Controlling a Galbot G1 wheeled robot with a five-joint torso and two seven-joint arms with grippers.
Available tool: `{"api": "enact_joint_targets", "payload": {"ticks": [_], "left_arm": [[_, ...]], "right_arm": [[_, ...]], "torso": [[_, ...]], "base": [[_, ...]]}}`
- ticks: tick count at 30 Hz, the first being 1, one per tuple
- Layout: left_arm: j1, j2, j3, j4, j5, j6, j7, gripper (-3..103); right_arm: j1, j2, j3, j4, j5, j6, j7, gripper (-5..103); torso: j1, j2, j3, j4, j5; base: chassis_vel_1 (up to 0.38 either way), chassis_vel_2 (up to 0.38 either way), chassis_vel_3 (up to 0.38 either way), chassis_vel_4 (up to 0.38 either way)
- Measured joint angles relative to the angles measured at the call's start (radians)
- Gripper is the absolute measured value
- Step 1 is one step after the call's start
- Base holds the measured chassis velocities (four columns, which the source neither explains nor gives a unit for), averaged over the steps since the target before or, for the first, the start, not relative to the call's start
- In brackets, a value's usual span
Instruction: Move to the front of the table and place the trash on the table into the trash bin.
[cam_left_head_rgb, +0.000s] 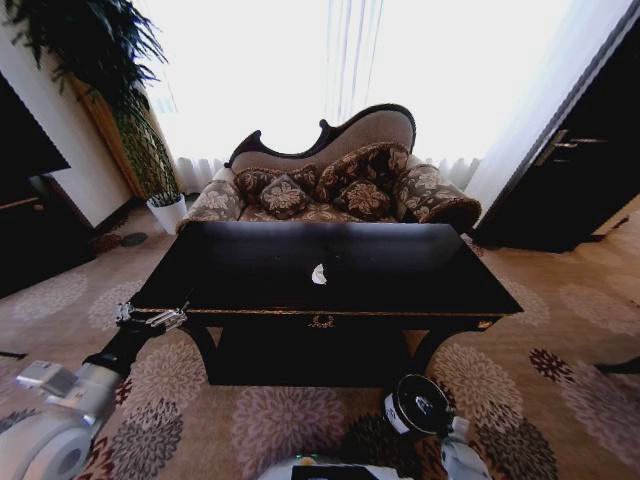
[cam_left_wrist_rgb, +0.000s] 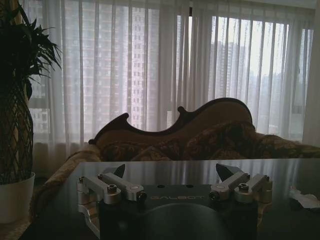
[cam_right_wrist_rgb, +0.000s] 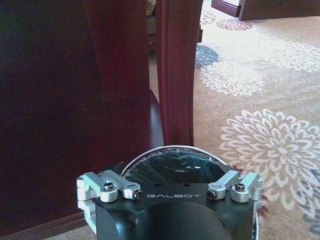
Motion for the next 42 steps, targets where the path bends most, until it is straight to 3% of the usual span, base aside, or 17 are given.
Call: {"api": "enact_joint_targets", "payload": {"ticks": [7,23,33,42], "left_arm": [[0.0,0.0,0.0,0.0,0.0,0.0,0.0,100],[0.0,0.0,0.0,0.0,0.0,0.0,0.0,100],[0.0,0.0,0.0,0.0,0.0,0.0,0.0,100],[0.0,0.0,0.0,0.0,0.0,0.0,0.0,100]], "right_arm": [[-0.061,0.017,0.005,0.079,0.002,0.004,-0.001,100],[-0.272,0.07,0.06,0.302,-0.057,0.143,-0.063,100],[-0.478,0.148,0.132,0.599,-0.054,0.195,-0.1,100],[-0.612,0.2,0.224,0.849,-0.02,0.182,-0.084,100]], "torso": [[0.0,0.0,0.0,-0.0001,-0.0002],[0.0,0.0,0.0,0.0,-0.0001],[0.0,0.0,0.0,-0.0002,0.0],[0.0,0.0,0.0,-0.0001,-0.0001]], "base": [[0.0,0.0,0.0,0.0],[0.0,0.0,0.0,0.0],[0.0,0.0,0.0,0.0],[0.0,0.0,0.0,0.0]]}}
